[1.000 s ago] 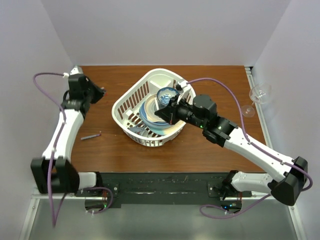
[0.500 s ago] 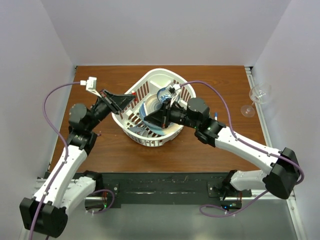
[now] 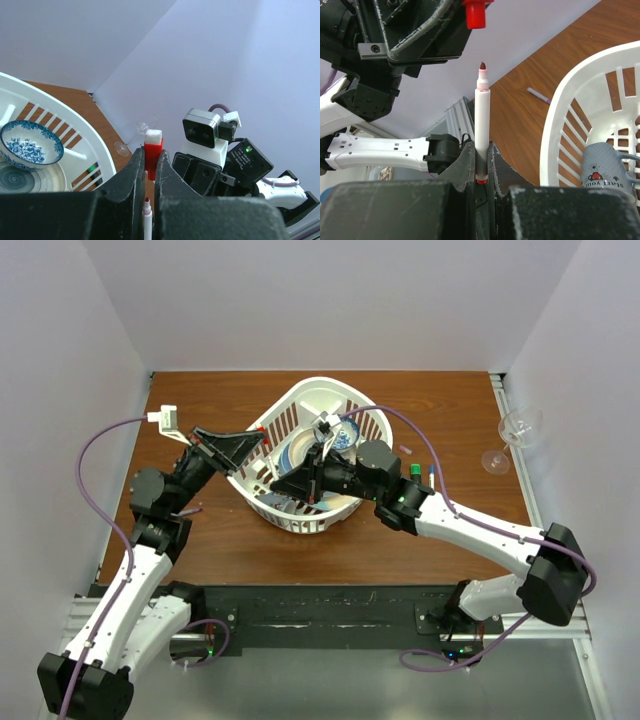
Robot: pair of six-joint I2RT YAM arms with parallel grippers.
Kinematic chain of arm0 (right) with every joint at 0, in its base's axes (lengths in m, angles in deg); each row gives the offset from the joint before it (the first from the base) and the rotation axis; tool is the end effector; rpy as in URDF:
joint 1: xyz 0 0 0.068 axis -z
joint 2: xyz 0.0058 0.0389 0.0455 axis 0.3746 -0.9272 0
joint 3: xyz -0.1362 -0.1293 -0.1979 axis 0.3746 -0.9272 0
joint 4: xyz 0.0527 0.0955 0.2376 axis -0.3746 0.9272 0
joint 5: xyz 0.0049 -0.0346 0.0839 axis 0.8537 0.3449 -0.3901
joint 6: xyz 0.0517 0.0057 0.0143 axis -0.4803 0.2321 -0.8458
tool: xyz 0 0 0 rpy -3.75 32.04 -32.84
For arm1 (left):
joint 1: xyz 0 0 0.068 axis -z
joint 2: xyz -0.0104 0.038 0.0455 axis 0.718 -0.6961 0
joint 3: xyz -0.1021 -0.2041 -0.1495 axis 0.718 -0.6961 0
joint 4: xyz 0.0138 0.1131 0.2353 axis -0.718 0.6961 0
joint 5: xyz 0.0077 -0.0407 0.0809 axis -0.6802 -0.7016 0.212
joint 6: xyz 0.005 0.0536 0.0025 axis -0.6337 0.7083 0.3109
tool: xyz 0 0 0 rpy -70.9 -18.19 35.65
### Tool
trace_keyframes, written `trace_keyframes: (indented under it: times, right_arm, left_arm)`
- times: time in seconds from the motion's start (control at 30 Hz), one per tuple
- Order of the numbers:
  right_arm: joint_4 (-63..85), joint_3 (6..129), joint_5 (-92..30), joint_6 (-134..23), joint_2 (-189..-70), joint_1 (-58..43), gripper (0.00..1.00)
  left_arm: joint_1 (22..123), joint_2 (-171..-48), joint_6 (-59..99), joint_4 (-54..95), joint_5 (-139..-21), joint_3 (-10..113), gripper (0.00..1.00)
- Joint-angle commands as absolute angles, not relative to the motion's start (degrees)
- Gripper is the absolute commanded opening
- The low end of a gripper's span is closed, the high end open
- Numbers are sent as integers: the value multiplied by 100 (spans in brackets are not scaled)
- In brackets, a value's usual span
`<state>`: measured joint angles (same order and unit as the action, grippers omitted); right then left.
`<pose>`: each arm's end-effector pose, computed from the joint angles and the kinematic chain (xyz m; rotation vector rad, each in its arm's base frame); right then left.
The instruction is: Insert the pens into the pen caps
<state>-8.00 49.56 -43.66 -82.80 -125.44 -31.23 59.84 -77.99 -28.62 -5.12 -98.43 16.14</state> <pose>0.1808 0.2624 0.3449 -0.6045 1.6842 1.4254 0.1684 -0.0584 0.3641 -0.0988 1.3726 -1.3945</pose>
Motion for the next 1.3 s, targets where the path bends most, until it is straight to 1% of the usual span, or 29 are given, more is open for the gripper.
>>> trace_keyframes:
  times: [0.0,0.63,1.07,1.27]
  right_arm:
    - [-1026,5256,-4209,-8211,-12476,-3179,0]
    - [-912,5484,-3971,-8202,-12634,-3179,0]
    - [-762,5405,-4068,-8299,-12678,-3179,0]
    - [-701,5405,-4033,-8255,-12643,-3170,0]
  left_arm:
    - [6021,-7764,-2770,-559,-9747,1758,0]
    - [6013,-7711,-2682,-295,-9852,1793,0]
    - [6013,-7684,-2735,117,-9439,2144,0]
    - [6013,-7641,-2665,197,-9430,2267,0]
